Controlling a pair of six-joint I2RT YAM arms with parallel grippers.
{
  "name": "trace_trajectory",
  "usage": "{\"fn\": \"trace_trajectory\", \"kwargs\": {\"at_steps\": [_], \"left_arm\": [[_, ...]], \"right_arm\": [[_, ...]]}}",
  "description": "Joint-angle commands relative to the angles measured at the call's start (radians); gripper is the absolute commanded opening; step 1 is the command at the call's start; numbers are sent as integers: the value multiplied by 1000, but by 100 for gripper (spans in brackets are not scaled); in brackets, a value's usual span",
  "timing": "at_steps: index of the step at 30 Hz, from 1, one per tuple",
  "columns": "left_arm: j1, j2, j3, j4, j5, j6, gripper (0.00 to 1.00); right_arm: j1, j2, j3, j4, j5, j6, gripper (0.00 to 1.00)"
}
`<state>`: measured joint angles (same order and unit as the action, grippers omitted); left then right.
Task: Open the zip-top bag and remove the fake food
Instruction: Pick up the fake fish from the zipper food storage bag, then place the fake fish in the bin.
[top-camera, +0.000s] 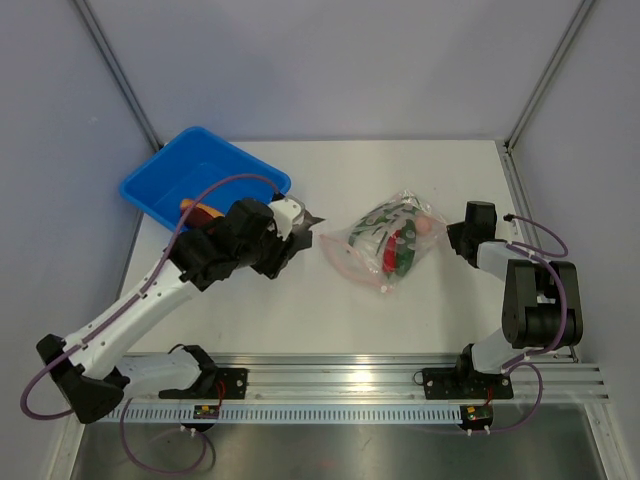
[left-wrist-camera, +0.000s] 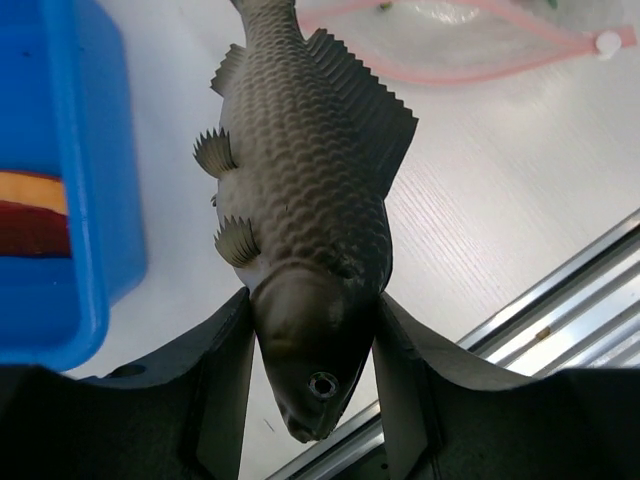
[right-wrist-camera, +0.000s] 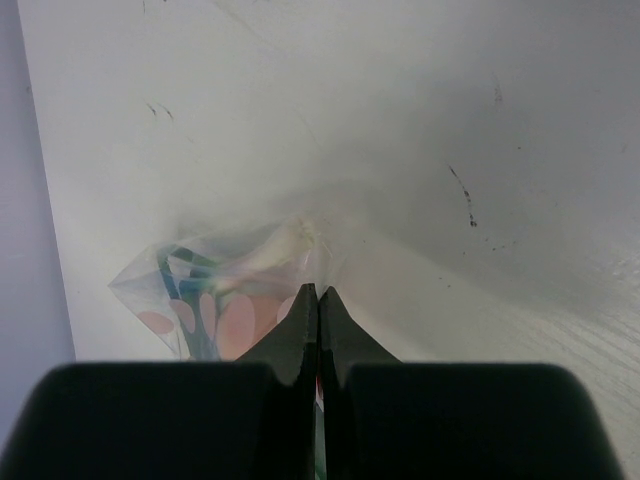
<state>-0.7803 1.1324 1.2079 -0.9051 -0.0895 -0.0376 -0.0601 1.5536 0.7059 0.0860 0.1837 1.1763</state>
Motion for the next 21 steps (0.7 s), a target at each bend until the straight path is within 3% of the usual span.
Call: {"fn": "trace_trajectory", "kwargs": {"at_steps": [1, 10, 16, 21], "left_arm": [[82, -54, 74, 38, -6, 11, 47], [373, -34, 119, 150, 135, 19, 46], [571, 41, 131, 218, 295, -10, 47], [686, 144, 137, 277, 342, -54, 45]], "right_arm": [[-6, 6, -3, 40, -12, 17, 0], [-6, 8, -11, 47, -29, 19, 0], [-6, 10, -9, 52, -39, 22, 0], [-6, 14, -9, 57, -53, 25, 0]]}}
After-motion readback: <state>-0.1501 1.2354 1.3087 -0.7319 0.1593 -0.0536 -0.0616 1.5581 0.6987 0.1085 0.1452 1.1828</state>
